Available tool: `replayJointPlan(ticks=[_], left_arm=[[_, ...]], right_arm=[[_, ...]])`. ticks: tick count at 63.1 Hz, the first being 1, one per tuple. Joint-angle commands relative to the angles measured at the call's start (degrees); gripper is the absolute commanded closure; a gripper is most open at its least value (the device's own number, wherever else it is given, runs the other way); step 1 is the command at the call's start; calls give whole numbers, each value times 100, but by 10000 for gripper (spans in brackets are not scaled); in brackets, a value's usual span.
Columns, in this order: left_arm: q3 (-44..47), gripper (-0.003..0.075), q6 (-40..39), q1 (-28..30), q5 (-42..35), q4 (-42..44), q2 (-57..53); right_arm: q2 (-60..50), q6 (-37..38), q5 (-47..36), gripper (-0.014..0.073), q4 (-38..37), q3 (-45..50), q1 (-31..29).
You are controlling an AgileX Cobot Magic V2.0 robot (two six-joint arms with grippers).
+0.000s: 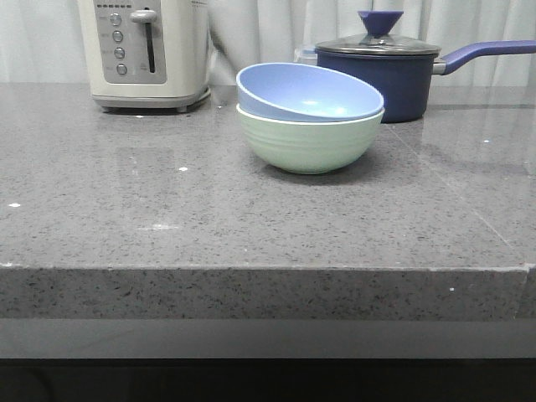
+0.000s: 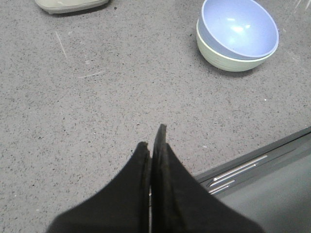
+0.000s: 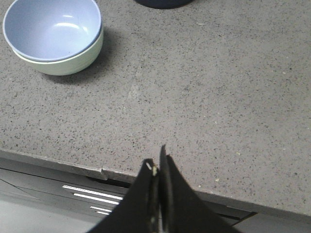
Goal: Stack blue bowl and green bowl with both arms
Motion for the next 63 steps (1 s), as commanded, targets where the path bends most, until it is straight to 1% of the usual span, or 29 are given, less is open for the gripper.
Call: replayJointPlan(ticks=[1,6,9,16,23,28,34,43,57,63], left_arm=[[87,740,-26,128,-693,26,-212],[466,740,27,498,-1160,273,-567],[847,740,27,810,-1660,306,-849],[1949,740,27,1570,-3189,249,-1582],[3214,739,265,2163,-4692,-203,-2339],[3907,739,335,2447,-5206,-529,-2852],[4566,739,335,2644,-5362,-624,-3479],[5119,739,324,2807,-5362,-805,-4143],[5484,739,324,2844,-5902,-818,-4136],[5669,739,324,2962,-6198,-818,-4136]], right_arm=[[28,21,-407,648,-48,-116,-16],[28,21,-407,648,-48,-116,-16],[28,21,-407,648,-48,-116,-16],[28,21,-407,648,-48,-116,-16],[28,21,-407,648,-48,-116,-16],[28,21,-407,648,-48,-116,-16],[28,21,-407,648,-48,-116,-16],[28,21,-407,648,-48,-116,-16],[28,21,-402,648,-48,-116,-16],[28,21,-402,648,-48,-116,-16]])
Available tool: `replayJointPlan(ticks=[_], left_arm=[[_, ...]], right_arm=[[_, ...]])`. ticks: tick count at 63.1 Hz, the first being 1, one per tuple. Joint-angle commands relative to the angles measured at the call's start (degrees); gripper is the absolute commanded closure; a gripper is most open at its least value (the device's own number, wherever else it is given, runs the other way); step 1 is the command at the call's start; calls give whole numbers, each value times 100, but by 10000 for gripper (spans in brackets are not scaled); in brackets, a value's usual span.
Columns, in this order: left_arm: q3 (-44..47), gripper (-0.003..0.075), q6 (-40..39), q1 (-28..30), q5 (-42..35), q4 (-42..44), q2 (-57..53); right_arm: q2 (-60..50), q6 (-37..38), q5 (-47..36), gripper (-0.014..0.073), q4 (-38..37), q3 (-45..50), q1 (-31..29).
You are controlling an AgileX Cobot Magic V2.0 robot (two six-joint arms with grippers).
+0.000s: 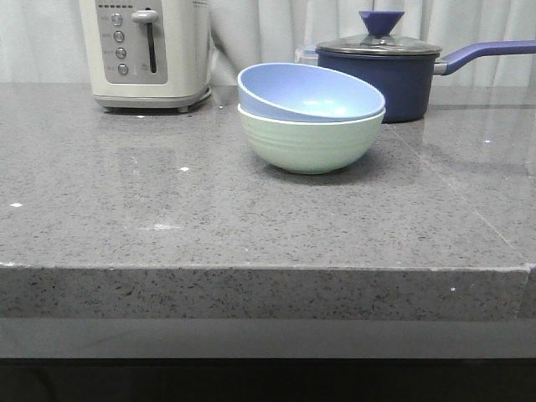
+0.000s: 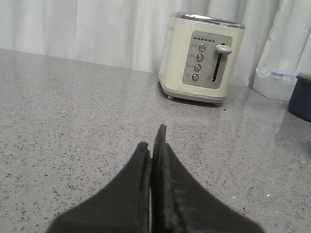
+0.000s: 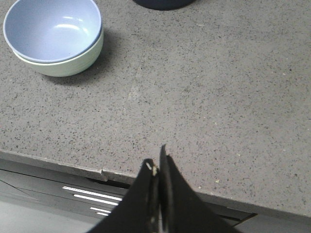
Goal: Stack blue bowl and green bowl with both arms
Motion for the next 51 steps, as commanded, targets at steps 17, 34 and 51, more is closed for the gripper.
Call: replayJointPlan(ticks=[17,34,51], left_arm=[[38,740,8,172,-806,-43,-101],[38,740,8,157,-684,-43,-101],[38,740,8,157,-684,166,-101]], right_arm=[[28,7,-378,648,-36,-116,-16],[28,7,-378,648,-36,-116,-16],[28,7,-378,648,-36,-116,-16]])
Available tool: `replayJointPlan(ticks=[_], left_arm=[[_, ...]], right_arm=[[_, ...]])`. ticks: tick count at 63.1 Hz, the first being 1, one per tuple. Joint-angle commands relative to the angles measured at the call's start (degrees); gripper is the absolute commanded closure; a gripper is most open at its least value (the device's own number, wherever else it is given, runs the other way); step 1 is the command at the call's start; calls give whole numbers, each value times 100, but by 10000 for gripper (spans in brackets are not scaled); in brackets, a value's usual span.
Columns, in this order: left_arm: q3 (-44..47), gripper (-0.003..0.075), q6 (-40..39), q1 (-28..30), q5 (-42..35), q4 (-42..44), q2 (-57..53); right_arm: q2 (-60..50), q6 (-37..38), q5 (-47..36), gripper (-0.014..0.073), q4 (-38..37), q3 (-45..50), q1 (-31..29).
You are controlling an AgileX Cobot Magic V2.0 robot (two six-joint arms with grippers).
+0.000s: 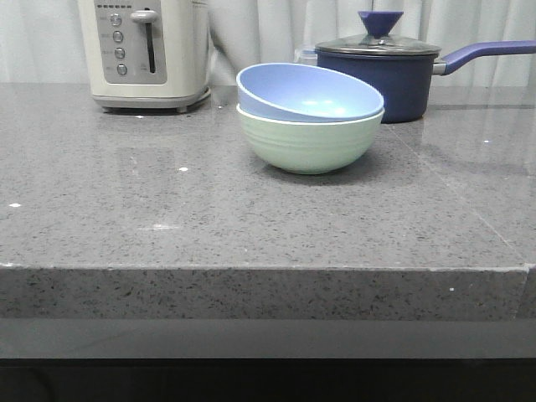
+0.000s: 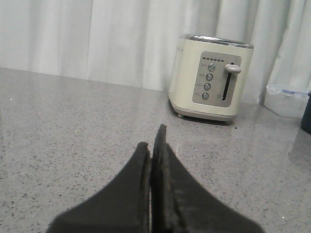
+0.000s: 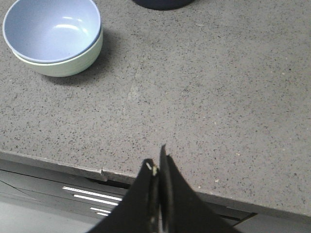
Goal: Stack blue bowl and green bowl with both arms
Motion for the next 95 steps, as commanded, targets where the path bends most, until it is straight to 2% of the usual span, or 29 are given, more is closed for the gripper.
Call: replayJointPlan(ticks=[1,21,84,90,95], left_arm=[[38,740,8,-32,-409,50,-101],[38,740,8,-287,-409,118,-101],[38,740,8,-306,-409,118,-89],[38,740,8,-306,-409,118,-89],[38,740,8,-306,-409,118,-89]], right_arm=[[28,-7,-378,648,-36,-116,-16],[28,-7,-378,648,-36,-116,-16],[28,-7,-390,648,-121,-115,-16],[-155,-50,-781,648,-291,193,-82],[-552,-271,-1630,650,-272,763,-274]])
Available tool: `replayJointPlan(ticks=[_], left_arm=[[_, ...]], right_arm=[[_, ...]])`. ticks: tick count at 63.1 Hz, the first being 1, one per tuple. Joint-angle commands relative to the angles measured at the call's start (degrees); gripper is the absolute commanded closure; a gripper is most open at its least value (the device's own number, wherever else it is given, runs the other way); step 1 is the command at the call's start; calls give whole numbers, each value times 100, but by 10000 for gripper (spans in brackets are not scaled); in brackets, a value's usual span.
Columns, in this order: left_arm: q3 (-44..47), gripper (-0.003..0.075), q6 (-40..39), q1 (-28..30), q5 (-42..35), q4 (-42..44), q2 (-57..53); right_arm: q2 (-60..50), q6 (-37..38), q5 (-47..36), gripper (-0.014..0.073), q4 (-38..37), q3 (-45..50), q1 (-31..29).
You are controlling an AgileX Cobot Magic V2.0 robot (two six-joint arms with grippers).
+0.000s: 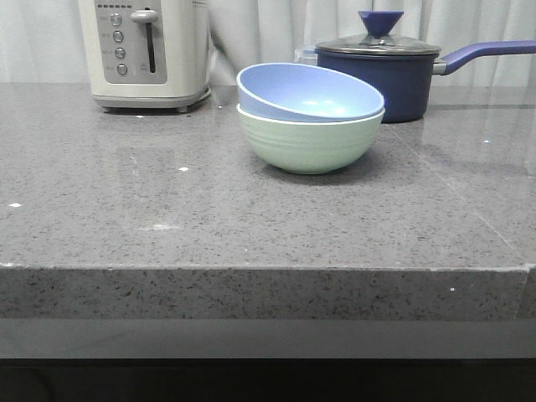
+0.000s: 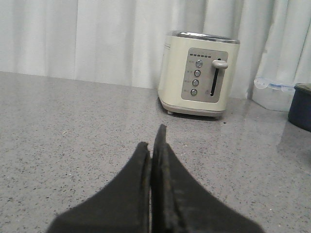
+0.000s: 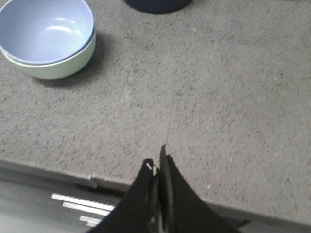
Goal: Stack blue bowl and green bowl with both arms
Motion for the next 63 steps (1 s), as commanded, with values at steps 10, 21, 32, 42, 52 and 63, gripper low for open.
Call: replayJointPlan(ticks=[10,21,32,42,52,63], left_arm=[[38,740,8,-49,-409,0,-89],[38,740,8,-49,-409,0,-89],[38,740,8,-49,-409,0,-89],[38,740,8,-49,-409,0,-89],[38,740,8,-49,-409,0,-89],[38,740,8,-49,-409,0,-89]], right_arm=[[-1303,-397,-3069,649,-9,1827,-496],[-2187,-397,-4621,649,-4,3321,-755],[-2541,-397,-5372,649,-4,3977,-841],[-2604,-397,-5526,649,-4,4183,-847],[-2700,-397,-5494,649,-4,4183,-862],[-2693,-384,-5368,649,27,4183,-920]])
